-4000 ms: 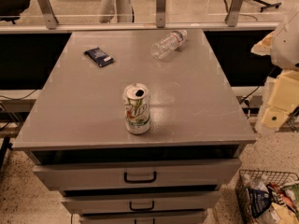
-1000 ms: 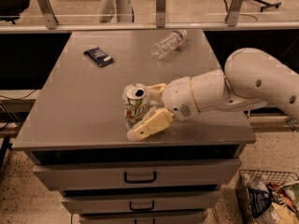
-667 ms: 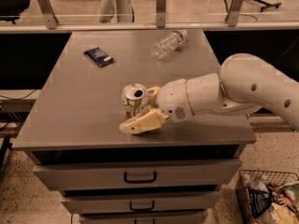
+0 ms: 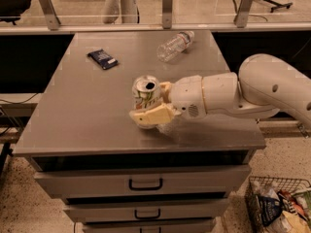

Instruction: Pick 7up can

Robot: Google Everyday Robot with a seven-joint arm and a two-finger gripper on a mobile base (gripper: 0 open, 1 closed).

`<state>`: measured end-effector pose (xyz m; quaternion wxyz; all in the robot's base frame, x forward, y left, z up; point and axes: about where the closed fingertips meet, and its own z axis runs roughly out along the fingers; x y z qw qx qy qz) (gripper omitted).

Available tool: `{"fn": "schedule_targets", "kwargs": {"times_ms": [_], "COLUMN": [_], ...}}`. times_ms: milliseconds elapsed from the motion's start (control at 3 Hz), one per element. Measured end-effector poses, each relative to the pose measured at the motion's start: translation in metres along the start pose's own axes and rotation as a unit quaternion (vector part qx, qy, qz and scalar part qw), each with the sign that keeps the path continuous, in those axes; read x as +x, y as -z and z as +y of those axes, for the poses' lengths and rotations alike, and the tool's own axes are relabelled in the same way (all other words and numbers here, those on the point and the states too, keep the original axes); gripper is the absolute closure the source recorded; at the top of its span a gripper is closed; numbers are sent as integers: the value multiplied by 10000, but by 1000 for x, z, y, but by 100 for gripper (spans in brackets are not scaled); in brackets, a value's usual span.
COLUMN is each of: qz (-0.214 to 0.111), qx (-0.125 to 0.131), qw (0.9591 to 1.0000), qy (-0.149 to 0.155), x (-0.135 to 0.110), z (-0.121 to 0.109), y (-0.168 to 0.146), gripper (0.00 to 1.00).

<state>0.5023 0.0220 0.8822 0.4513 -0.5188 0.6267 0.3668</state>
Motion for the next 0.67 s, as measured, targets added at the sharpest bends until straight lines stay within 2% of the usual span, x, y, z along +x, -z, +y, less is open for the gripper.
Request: {"fn": "schedule_targets", "kwargs": {"times_ms": [333, 667], "qz": [-398, -469], "qx": [298, 367], "qw": [9982, 9973], "qy": [328, 431], "x": [-27, -37], "z": [-27, -33], "y": [36, 42], "gripper": [100, 100]}}
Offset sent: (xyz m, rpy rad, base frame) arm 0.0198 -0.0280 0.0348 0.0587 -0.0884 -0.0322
